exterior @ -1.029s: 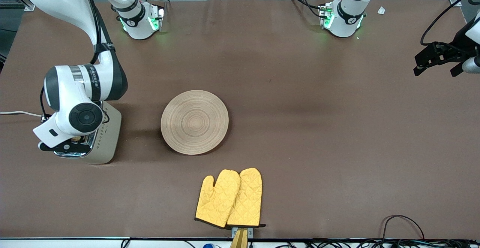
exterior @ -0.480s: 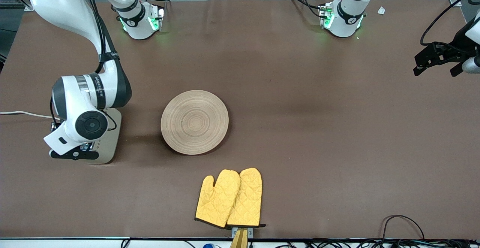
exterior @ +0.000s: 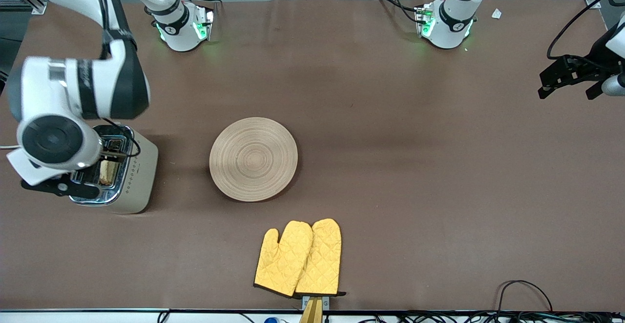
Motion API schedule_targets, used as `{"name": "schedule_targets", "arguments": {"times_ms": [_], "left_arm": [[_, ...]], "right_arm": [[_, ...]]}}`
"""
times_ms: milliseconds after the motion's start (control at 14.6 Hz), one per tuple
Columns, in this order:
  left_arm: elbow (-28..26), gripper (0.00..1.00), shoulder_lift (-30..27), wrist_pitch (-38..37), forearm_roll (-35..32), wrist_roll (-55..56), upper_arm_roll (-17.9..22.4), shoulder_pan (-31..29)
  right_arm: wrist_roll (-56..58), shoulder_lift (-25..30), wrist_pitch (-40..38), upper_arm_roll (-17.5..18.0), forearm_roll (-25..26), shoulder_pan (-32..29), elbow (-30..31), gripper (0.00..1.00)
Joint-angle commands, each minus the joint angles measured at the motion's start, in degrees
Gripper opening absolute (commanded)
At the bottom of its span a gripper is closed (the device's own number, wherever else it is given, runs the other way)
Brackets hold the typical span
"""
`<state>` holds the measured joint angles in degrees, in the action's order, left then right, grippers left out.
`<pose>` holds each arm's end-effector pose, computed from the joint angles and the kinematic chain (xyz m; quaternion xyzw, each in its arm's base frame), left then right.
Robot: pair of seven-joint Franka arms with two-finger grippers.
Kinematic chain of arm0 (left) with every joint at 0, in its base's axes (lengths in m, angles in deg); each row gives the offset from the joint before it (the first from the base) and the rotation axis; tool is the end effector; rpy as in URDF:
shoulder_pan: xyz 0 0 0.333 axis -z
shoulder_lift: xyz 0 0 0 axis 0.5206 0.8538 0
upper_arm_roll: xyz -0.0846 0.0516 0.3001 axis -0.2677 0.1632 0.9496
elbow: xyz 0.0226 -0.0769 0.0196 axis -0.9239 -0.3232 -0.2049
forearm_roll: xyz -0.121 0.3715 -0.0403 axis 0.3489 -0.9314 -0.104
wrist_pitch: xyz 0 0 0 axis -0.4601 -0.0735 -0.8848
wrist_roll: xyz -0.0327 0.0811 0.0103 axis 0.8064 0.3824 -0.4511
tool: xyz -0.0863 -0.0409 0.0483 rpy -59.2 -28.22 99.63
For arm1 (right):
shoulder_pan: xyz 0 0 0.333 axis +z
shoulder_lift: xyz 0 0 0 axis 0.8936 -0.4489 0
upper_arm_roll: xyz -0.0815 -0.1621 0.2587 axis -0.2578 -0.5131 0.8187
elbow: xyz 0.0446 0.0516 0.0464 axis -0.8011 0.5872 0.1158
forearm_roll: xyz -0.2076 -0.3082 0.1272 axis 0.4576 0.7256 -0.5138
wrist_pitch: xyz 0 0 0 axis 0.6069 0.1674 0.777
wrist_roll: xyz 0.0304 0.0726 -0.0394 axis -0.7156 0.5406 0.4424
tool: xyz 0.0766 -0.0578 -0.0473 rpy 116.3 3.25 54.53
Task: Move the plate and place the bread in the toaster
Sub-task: 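Open the right gripper and withdraw it from the toaster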
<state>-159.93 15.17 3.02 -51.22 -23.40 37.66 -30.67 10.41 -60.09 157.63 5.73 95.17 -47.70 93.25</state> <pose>0.5393 -0.0366 0.6559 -0.9989 0.0241 -0.0390 0.0023 0.6471 0.0776 0.5250 0.9636 -0.0663 -0.0907 0.2425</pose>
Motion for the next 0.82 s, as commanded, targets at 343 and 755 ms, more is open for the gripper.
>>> {"name": "schedule_targets", "arguments": {"times_ms": [343, 755], "left_arm": [[0.2, 1.00, -0.5, -0.7, -0.1, 0.8, -0.4, 0.2], [0.1, 1.00, -0.5, -0.7, -0.1, 0.8, -0.4, 0.1]], "right_arm": [[3.4, 13.0, -0.2, -0.1, -22.2, -10.6, 2.7, 1.00], [13.9, 19.1, 5.7, -0.1, -23.9, -14.6, 12.9, 1.00]]}}
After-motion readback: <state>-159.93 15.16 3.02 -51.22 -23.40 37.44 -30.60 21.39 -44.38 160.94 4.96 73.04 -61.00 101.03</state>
